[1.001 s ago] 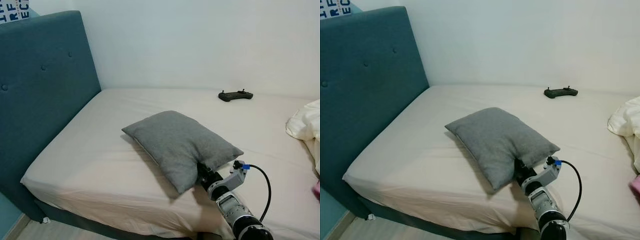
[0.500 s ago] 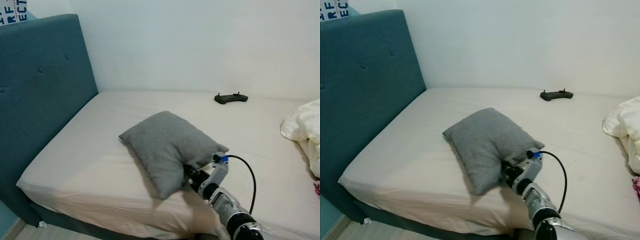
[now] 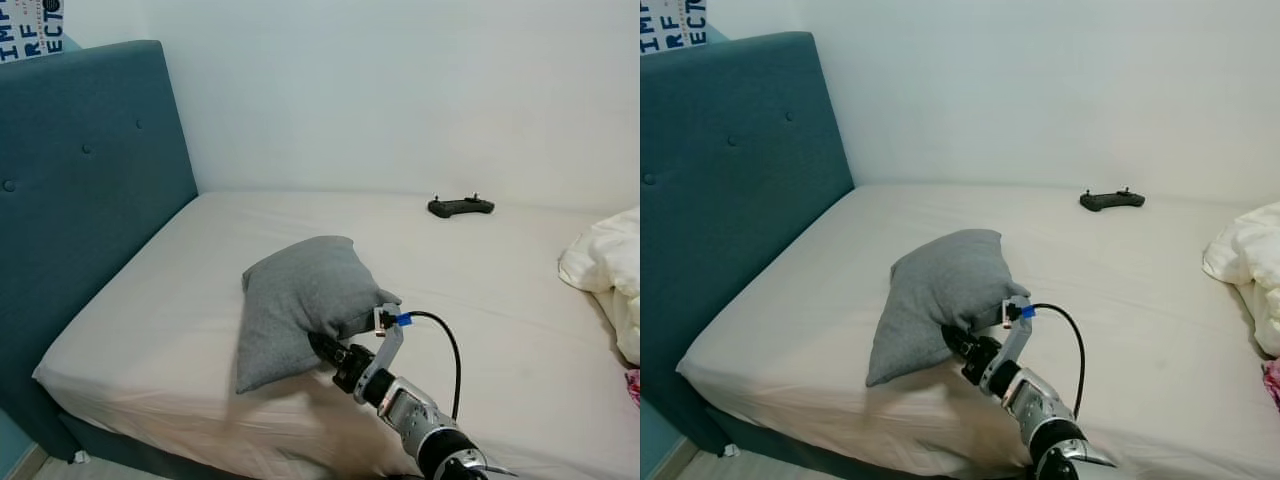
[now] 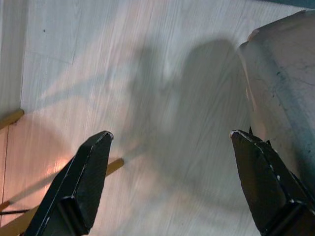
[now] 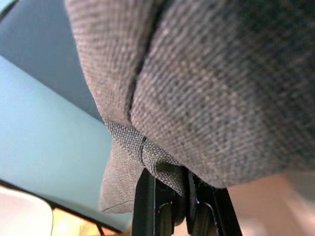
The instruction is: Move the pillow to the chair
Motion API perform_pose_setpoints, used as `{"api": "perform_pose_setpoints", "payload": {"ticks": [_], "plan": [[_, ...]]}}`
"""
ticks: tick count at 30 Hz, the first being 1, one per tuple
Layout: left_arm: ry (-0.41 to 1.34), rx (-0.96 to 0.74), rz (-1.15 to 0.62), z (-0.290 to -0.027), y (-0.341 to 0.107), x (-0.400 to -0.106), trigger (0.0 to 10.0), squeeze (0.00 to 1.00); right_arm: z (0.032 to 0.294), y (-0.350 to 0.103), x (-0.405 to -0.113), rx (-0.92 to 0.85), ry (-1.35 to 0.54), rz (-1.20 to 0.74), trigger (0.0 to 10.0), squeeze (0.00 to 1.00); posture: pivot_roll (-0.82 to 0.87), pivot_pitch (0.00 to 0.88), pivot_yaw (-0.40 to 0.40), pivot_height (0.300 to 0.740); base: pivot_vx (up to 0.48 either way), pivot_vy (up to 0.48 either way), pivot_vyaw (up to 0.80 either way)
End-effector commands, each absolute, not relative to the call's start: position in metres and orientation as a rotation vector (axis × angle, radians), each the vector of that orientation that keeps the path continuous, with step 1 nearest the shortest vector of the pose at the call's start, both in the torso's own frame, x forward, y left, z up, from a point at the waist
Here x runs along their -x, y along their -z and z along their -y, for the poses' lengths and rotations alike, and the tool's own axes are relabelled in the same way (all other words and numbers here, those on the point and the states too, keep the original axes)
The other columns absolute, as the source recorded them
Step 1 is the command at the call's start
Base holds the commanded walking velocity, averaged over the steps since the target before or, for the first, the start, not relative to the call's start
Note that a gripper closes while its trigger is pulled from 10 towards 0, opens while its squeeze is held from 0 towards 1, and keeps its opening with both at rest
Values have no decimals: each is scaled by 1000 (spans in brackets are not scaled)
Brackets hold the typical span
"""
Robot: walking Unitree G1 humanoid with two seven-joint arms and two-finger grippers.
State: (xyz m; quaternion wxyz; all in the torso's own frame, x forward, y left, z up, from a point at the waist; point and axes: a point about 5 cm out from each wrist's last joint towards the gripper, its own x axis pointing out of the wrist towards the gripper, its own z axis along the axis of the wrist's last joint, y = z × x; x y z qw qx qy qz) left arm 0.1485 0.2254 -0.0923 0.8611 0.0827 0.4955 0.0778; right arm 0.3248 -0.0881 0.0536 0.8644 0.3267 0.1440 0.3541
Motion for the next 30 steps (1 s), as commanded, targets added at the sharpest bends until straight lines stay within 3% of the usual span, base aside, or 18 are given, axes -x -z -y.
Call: {"api": "perform_pose_setpoints", "payload": {"ticks": [1,8,13,30], "plan": [[-169,-172,-1070,-224,94,-146,10000,0,76,-48,-316,-678,-819,-327,0,0,-14,0,20,558,-480,0,0],[-157,-215,-1072,-227,93,-147,10000,0,70,-47,-311,-707,-881,-319,0,0,-19,0,19,577,-470,0,0],[-148,-302,-1104,-231,94,-142,10000,0,67,-53,-311,-718,-948,-300,0,0,-21,0,17,601,0,0,0],[-140,-327,-1142,-231,98,-132,10000,0,65,-65,-316,-735,-1007,-242,0,0,-17,0,15,668,0,0,0]]}}
